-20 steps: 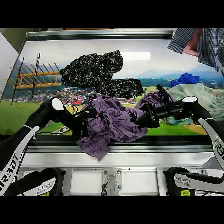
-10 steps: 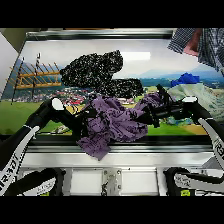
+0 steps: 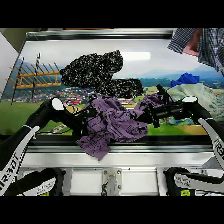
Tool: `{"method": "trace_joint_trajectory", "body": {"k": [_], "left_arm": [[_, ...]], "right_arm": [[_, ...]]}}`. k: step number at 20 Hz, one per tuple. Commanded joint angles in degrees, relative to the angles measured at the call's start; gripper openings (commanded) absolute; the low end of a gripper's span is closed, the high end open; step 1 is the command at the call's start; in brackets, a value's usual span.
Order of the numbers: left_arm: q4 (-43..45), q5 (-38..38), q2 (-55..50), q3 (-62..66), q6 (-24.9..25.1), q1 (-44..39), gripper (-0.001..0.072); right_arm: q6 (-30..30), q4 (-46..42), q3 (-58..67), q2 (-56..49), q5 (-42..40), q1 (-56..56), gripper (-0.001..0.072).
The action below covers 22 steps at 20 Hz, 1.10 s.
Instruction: Fold the clothes and pants, and hang the long-sleeved shirts on hangers.
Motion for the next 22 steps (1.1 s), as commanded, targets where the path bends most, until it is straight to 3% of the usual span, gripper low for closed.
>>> {"method": "trace_joint_trajectory", "body": {"k": [1, 2, 3, 4, 5, 11, 17, 22], "left_arm": [[-0.7, 0.1, 0.0, 0.1, 0.0, 0.0, 0.0014], [-0.7, -0.3, 0.0, 0.1, 0.0, 0.0, 0.0016], [-0.7, -0.7, 0.0, 0.1, -0.1, 0.0, 0.0146], [-0.7, -0.5, 0.0, 0.1, -2.2, 0.0, 0.0391], [-0.4, -0.2, 0.0, 0.1, -5.1, 0.0, 0.0445], [-0.3, -2.7, 2.0, 0.1, -17.5, 3.4, 0.0445], [-0.7, -3.3, 10.8, 0.1, -19.2, 6.1, 0.0445], [1.1, -3.5, 11.6, 0.0, -22.8, 6.1, 0.0445]], "right_arm": [[0.2, 0.0, 0.0, 0.0, 0.0, 0.0, 0.0019], [0.2, 0.0, 0.0, 0.0, -0.1, 0.0, 0.0019], [0.2, 0.0, 0.0, 0.0, -0.3, 0.0, 0.0019], [0.2, 0.0, 0.0, 0.0, -0.6, 0.0, 0.0019], [0.2, 0.0, 0.0, 0.0, -0.6, 0.0, 0.0019], [0.2, 0.0, 0.0, 0.0, -0.7, 0.0, 0.0017], [0.2, 0.0, 0.0, 0.0, -1.0, 0.0, 0.0017], [0.2, 0.0, 0.0, 0.0, -1.0, 0.0, 0.0016]]}}
